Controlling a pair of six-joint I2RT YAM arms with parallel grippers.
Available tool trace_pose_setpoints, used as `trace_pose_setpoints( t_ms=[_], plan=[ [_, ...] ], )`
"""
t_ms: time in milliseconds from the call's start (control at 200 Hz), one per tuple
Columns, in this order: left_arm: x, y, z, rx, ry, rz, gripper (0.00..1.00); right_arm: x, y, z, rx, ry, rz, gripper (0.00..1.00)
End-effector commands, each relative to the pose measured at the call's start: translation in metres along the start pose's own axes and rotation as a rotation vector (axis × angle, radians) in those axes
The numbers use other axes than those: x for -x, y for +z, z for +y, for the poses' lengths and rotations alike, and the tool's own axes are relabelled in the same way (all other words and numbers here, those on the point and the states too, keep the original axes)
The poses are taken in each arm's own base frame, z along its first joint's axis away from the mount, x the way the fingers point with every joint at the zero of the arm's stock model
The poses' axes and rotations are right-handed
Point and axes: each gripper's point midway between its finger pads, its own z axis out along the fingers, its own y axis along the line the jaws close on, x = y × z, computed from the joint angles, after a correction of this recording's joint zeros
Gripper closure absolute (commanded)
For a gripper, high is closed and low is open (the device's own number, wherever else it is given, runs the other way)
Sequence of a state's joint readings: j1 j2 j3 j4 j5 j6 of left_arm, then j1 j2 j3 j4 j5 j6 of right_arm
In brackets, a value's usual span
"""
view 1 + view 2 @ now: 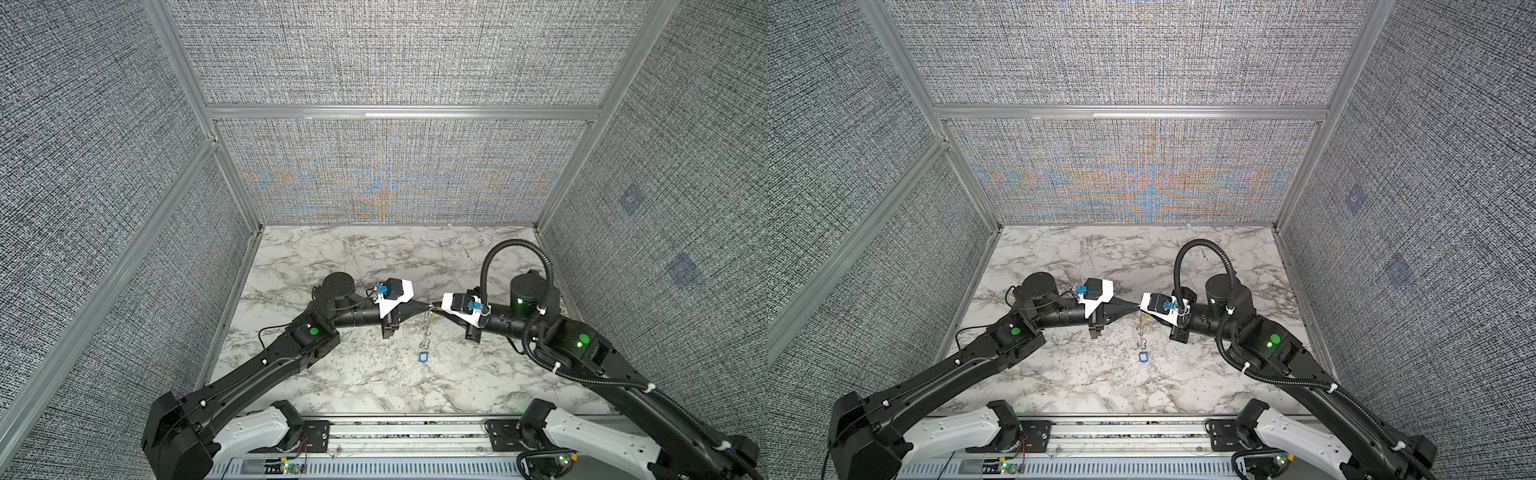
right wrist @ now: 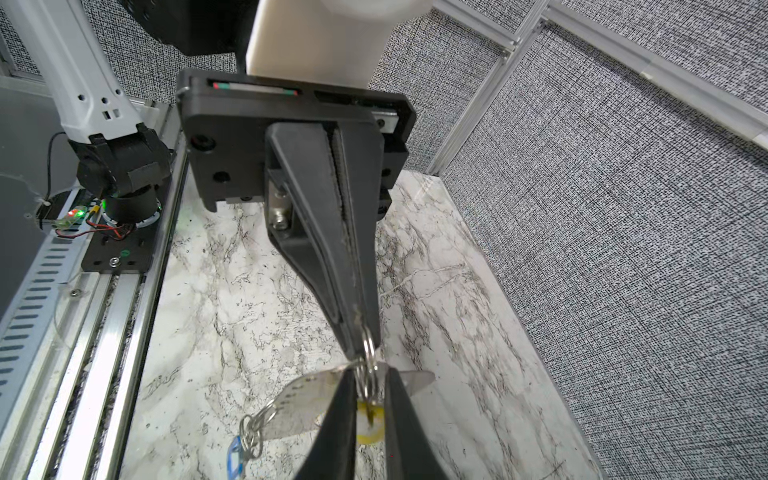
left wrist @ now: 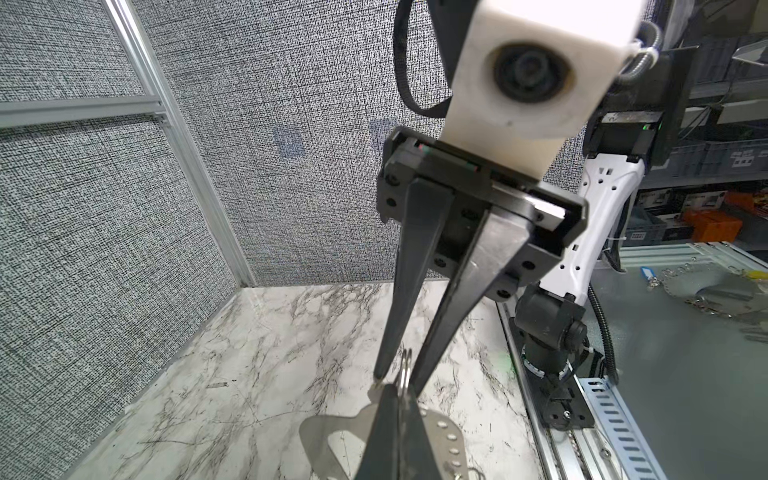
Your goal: Remove the keys from the keyring
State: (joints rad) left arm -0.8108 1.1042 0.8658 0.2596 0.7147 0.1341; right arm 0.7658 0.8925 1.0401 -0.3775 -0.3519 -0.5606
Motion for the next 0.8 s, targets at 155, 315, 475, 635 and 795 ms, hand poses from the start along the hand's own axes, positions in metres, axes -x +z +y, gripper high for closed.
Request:
trace_pose_setpoints(
  t_ms=[155,315,475,635,795],
  plan=[
    [0.003,0.001,-0.003,-0.029,0.016,-0.003,1.00,0.004,0.000,0.002,0.016,0.000,-0.020,0.96],
    [0.000,0.001,-0.002,-0.022,0.014,0.009,1.00,0.003,-0.001,0.003,0.027,0.005,-0.009,1.00],
    [-0.004,-0.005,0.008,0.054,0.063,0.080,0.72,0.004,-0.005,0.002,0.034,0.023,0.013,1.00],
    [-0.003,-0.021,0.019,0.151,0.170,0.180,0.61,-0.001,-0.006,0.003,0.050,0.044,0.050,1.00],
    [-0.004,-0.026,0.023,0.158,0.253,0.279,0.60,-0.007,-0.002,0.005,0.078,0.071,0.087,1.00]
  ],
)
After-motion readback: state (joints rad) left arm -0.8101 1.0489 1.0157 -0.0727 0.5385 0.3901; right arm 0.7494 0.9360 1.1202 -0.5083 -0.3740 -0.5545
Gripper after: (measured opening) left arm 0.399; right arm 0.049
